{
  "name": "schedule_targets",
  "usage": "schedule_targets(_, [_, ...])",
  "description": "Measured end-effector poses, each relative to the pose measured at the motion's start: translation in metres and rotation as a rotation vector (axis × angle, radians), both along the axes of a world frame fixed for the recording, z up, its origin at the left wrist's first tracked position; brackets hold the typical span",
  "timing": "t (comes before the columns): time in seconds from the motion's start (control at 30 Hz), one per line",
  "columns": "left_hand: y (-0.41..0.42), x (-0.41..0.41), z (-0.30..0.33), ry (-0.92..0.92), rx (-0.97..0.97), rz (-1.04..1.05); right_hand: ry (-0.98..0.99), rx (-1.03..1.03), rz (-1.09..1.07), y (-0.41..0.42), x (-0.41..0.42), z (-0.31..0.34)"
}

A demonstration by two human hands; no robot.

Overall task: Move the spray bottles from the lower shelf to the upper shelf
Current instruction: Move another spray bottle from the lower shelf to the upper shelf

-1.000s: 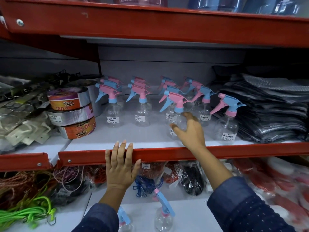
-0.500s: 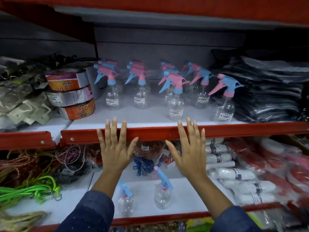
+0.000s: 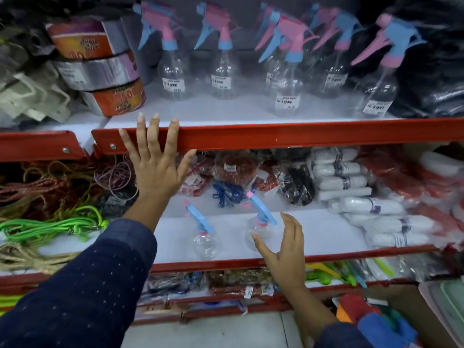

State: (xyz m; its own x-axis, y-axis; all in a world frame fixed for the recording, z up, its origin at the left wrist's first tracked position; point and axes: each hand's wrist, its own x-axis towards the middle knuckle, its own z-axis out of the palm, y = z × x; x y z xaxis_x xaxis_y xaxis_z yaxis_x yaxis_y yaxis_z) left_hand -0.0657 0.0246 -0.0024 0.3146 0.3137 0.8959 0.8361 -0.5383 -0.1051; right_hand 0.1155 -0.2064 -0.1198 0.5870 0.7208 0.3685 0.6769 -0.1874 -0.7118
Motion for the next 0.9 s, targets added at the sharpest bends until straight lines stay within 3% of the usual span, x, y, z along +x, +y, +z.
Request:
schedule_targets(0.2, [0.011,0.004,-0.004,-0.03,0.027,0.012,0.186,-0.024,-0.037,0.018,-0.007,-0.031])
schedule_targets(0.47, [0.015,0.006,-0.008,-0.038,0.1,0.014,0.237,-0.096,-0.08,0.038,-0.003,-0.042])
schedule_targets(0.9, [0.01,0.007,-0.005,-0.048,0.035,0.023,0.234,0.174,0.061,0.005,-0.012,0.049])
